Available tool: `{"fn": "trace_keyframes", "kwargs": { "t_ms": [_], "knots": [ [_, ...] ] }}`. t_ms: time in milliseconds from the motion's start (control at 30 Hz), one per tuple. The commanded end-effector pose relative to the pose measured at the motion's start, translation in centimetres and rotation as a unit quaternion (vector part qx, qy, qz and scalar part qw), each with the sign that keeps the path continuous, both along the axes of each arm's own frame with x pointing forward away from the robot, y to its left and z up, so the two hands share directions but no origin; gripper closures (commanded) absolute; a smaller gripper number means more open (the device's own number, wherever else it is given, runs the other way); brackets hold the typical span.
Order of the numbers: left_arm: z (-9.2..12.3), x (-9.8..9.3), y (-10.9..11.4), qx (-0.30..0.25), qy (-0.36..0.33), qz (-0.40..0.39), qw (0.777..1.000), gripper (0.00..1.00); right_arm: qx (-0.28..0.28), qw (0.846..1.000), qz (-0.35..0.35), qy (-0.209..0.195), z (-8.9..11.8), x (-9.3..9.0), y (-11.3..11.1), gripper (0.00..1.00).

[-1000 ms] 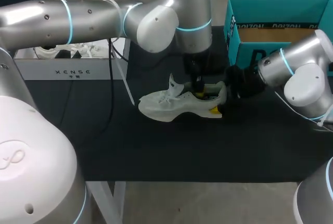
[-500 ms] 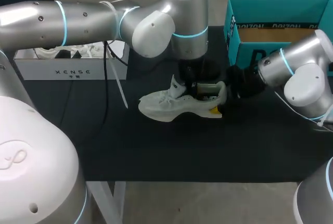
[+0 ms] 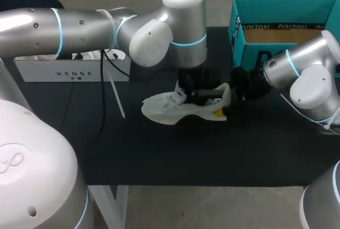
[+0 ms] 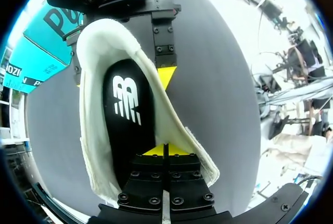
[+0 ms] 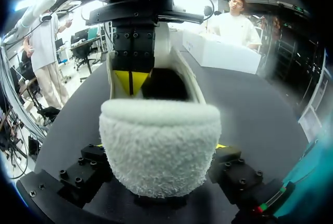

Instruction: Take the shoe out of the shoebox, open the shoe tongue, remove and reinsert the insole, then place the shoe into the shoebox

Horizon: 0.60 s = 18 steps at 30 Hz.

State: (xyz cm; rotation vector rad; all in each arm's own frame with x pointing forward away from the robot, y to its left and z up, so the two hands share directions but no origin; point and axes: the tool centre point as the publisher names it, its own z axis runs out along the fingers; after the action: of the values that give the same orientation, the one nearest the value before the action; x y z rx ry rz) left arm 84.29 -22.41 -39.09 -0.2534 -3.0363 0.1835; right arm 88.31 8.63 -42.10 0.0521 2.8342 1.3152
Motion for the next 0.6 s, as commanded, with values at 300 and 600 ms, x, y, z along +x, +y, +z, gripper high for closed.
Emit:
{"fn": "trace_keyframes", "kwargs": {
  "t_ms": [300, 600],
  "knots": [
    [-0.65, -1.29, 0.28, -0.012, 0.010, -0.001, 1.000, 0.56, 0.000, 1.000, -0.001, -0.001, -0.09, 0.10, 0.11, 1.00],
    [-1.28, -0.97, 0.35, 0.004, -0.005, 0.003, 1.000, 0.51, 0.000, 1.000, -0.001, -0.001, -0.09, 0.10, 0.11, 1.00]
  ]
}}
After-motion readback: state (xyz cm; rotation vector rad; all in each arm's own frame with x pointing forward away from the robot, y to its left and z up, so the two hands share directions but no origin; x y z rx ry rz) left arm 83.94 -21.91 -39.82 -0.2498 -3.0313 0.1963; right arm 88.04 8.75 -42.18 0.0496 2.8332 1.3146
